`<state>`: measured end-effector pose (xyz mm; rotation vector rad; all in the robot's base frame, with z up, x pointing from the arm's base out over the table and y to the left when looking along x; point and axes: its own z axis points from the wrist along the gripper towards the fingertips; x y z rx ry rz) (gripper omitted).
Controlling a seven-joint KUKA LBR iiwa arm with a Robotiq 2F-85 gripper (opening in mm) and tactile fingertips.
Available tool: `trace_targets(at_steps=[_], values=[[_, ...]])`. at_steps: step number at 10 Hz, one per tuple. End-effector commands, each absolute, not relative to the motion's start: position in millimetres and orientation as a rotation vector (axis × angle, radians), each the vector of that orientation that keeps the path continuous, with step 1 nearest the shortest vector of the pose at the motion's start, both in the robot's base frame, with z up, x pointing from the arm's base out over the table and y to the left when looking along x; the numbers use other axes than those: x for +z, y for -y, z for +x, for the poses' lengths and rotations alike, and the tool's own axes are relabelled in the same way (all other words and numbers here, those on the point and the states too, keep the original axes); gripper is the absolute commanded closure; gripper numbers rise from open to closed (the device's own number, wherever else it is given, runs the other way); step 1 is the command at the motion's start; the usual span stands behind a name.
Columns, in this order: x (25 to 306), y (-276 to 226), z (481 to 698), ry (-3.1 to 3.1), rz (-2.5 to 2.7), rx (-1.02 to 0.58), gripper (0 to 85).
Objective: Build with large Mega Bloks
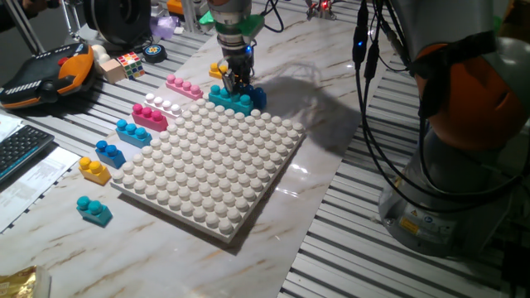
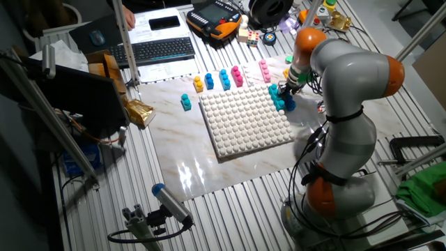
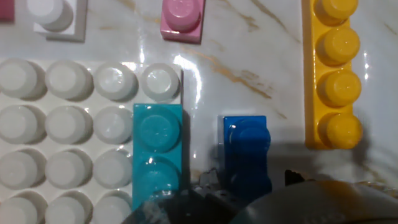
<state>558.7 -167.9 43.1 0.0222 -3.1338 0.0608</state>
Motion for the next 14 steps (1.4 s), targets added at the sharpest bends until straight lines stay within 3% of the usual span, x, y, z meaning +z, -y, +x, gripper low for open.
trace_targets(at_steps=[1,7,9,12,14], values=[[43.9,167.8,558.1,3.123,0.02,0.045,63.3],[57.5,168.8,565.5,3.091,-0.009,-0.002,61.7],[53.3,166.3,564.2,3.116,-0.03,0.012,47.7],[49.2,166.6,562.9,3.117,-0.014,0.007,58.0],[49.5,166.5,562.9,3.12,0.027,-0.003,84.3]])
